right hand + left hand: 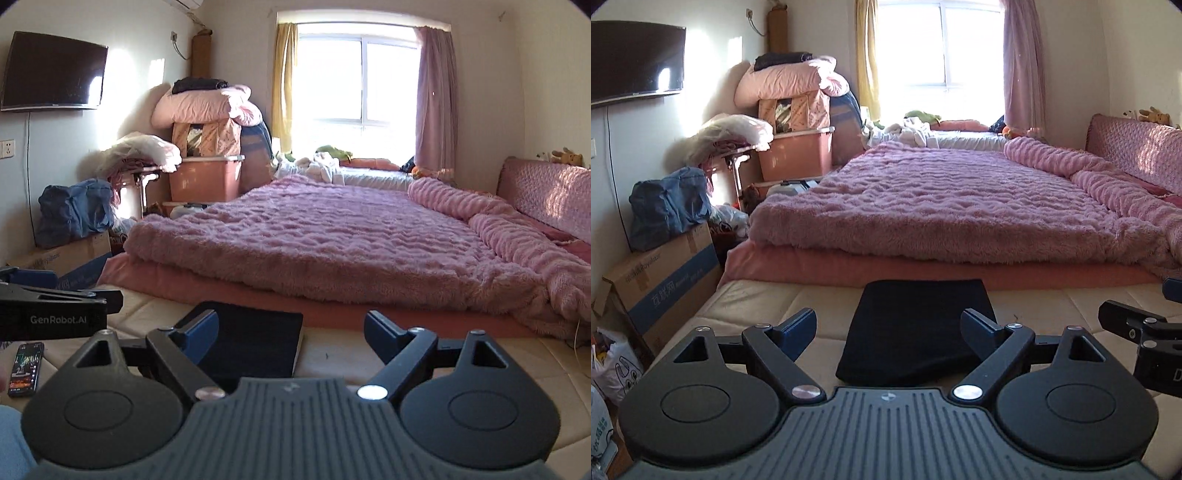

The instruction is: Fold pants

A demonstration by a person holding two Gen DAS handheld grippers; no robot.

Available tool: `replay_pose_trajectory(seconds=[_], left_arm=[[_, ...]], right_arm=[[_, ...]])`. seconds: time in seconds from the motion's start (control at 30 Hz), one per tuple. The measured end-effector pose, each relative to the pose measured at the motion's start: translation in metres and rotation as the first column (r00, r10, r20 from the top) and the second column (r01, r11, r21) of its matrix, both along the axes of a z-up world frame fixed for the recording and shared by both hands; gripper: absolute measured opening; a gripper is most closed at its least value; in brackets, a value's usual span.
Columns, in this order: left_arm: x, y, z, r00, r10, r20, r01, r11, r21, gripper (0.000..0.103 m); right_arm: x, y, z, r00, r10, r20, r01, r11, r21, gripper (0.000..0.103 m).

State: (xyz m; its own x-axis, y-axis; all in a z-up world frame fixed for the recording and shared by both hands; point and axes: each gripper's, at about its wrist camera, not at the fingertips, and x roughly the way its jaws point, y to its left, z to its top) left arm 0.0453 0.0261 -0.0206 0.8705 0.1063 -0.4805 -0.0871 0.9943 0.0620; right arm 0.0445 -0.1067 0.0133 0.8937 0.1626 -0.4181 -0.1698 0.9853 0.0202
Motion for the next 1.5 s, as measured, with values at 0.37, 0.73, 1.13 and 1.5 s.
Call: replay_pose_trajectory(seconds=[0.37, 0.73, 1.13, 1.5], left_arm=[[-0.02, -0.008, -0.037, 0.984, -0.008, -0.176, 0.009, 1.0, 0.006, 0.102], [-0.023, -0.01, -0.033, 0.984, 0.003, -0.18, -0.001, 1.0, 0.012, 0.102], [-0.024, -0.008, -0.032, 0.985, -0.002, -0.175, 0.001, 1.0, -0.004, 0.102], [-0.027, -0.007, -0.028, 0.986, 0.0, -0.164, -0.002, 1.0, -0.014, 0.102]], right_arm=[[-0.007, 0.005, -0.05, 0.982, 0.019, -0.189, -0.013, 0.999, 0.033, 0.082], [-0.007, 0.005, -0.056, 0.97, 0.06, -0.234, -0.048, 0.997, 0.054, 0.082], [-0.009, 0.005, -0.053, 0.973, 0.059, -0.224, -0.052, 0.998, 0.041, 0.082], [-0.013, 0.006, -0.05, 0.976, 0.05, -0.21, -0.045, 0.999, 0.029, 0.082]])
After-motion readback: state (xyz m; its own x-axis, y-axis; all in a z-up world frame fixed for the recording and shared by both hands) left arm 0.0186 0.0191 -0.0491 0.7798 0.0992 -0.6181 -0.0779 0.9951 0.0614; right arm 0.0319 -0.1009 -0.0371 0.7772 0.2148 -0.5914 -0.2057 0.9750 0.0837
